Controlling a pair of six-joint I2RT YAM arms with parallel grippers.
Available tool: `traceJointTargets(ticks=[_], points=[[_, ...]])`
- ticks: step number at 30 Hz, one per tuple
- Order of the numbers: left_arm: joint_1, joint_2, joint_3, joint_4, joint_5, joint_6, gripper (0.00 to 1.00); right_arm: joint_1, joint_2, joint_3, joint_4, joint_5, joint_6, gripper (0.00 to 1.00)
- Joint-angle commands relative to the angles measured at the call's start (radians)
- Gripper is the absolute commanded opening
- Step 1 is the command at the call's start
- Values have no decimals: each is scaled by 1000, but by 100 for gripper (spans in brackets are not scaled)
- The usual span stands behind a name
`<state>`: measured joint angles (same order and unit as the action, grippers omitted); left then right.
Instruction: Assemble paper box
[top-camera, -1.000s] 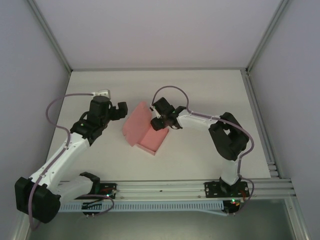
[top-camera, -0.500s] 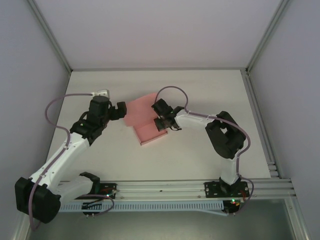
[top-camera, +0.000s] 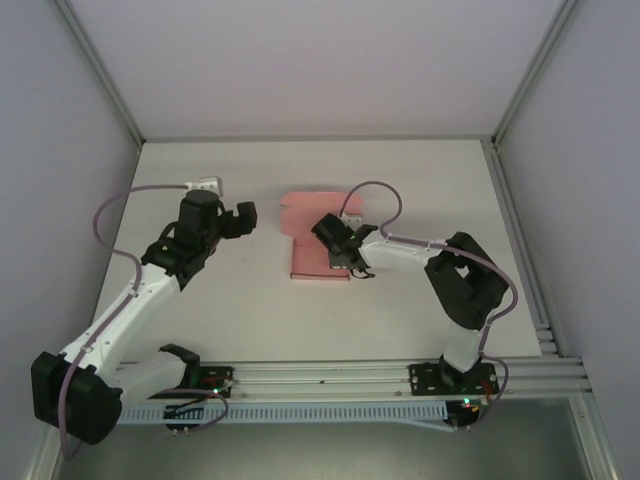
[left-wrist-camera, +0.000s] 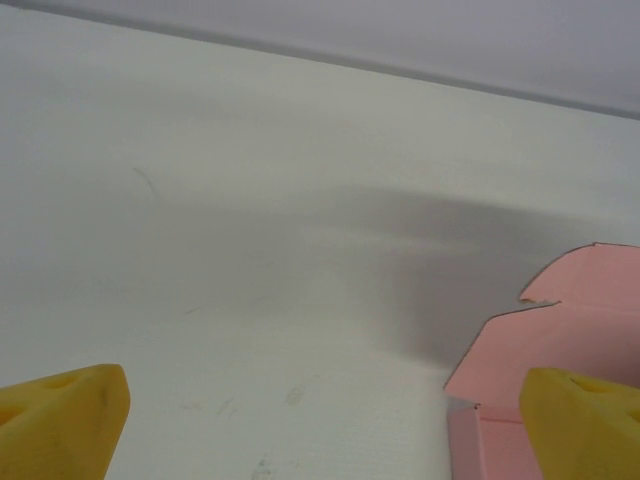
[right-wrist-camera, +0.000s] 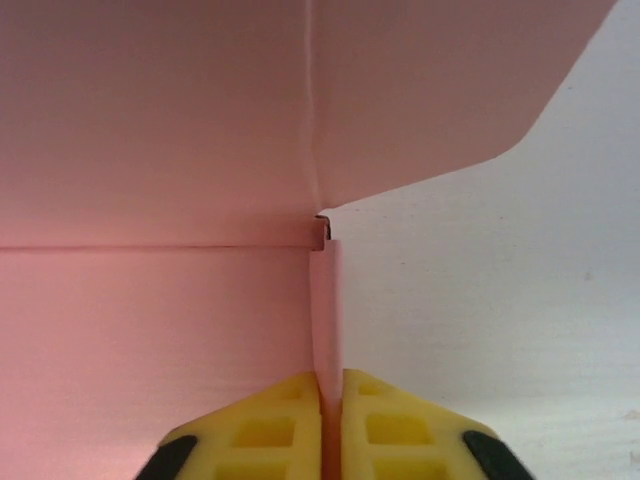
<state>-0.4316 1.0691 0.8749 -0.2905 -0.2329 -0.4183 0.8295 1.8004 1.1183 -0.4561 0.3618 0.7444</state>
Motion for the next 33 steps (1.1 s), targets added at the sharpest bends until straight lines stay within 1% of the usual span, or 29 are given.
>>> traceJointTargets(ticks=[1,3,4,5,6,7,9,11,12,13,15,16,17,20,22,25,28,30,31,33], points=[[7,37,-7,78,111,72,100,8,-41,-10,-27,63,26,14],[10,67,-3,99,180,114,100,6,-56,-8,-34,70,-2,20],[10,85,4,106,210,132,100,7,-66,-3,-44,82,-17,26],[13,105,12,109,236,143,100,7,-83,0,-47,89,-31,38],[14,125,21,111,264,159,100,5,-100,1,-47,92,-53,41],[16,144,35,114,304,189,100,4,-121,2,-43,99,-73,41],[24,190,52,136,395,264,100,-9,-171,4,-22,97,-141,51],[26,245,83,140,455,356,100,-40,-230,-1,24,87,-224,66],[27,275,100,134,469,398,100,-64,-260,-9,65,59,-283,74],[28,308,122,125,474,430,100,-95,-285,-25,116,3,-347,83],[34,377,186,81,485,483,100,-174,-323,-35,183,-133,-425,94],[36,415,231,39,500,497,99,-218,-331,-35,213,-230,-474,98],[36,445,267,5,519,515,98,-253,-331,-33,233,-321,-521,100],[36,519,322,-42,564,591,96,-316,-292,11,233,-529,-663,100],[36,564,342,-60,582,636,92,-333,-247,53,203,-604,-736,100],[39,619,368,-88,624,684,87,-356,-159,119,131,-604,-765,97],[40,659,388,-101,637,696,77,-371,-97,158,96,-628,-782,91],[40,673,395,-104,644,705,69,-375,-75,171,91,-627,-779,86],[41,679,399,-109,649,707,64,-376,-65,182,74,-623,-778,85],[40,681,405,-115,653,707,51,-376,-51,200,33,-618,-778,80]])
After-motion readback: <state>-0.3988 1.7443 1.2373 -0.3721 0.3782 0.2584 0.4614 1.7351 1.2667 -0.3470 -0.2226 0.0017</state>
